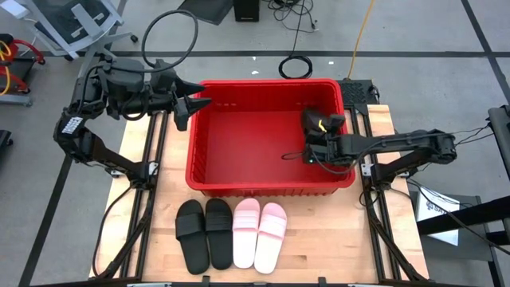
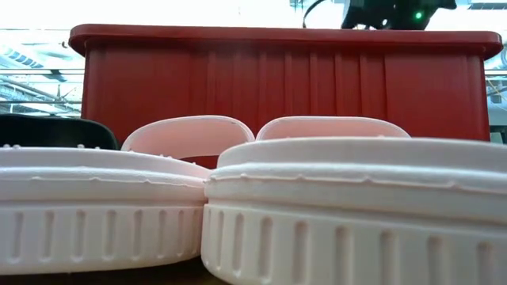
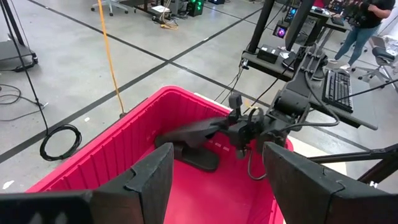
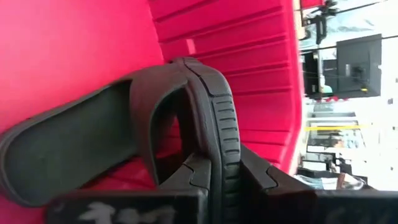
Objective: Pick and place slides into bin
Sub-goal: Put the black slide into the red container
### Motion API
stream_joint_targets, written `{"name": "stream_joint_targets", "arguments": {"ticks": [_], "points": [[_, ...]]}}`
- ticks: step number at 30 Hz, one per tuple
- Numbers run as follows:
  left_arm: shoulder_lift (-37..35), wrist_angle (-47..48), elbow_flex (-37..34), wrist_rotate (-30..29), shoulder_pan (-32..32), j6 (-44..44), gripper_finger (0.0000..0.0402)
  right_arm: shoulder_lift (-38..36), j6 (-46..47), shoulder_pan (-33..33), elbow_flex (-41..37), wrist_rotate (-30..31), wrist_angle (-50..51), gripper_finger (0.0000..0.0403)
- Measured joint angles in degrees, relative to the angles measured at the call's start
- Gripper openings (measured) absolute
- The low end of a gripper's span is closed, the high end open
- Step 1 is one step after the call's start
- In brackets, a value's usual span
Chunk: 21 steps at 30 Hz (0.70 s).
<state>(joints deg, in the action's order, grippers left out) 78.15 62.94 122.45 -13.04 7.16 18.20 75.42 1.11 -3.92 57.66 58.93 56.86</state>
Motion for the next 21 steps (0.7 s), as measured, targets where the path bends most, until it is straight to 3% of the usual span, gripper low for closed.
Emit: {"name": "stream_joint_targets", "arguments": {"ticks": [10, 21], "points": [[0.02, 0.0, 0.0, 0.0, 0.0, 0.38, 0.0241, 0.0, -1.2, -0.72, -4.35, -2.64, -3.93, 0.0025], [0.02, 0.0, 0.0, 0.0, 0.0, 1.03, 0.0241, -0.47, -1.17, -2.14, -7.6, -7.1, -5.74, 0.0083]]}}
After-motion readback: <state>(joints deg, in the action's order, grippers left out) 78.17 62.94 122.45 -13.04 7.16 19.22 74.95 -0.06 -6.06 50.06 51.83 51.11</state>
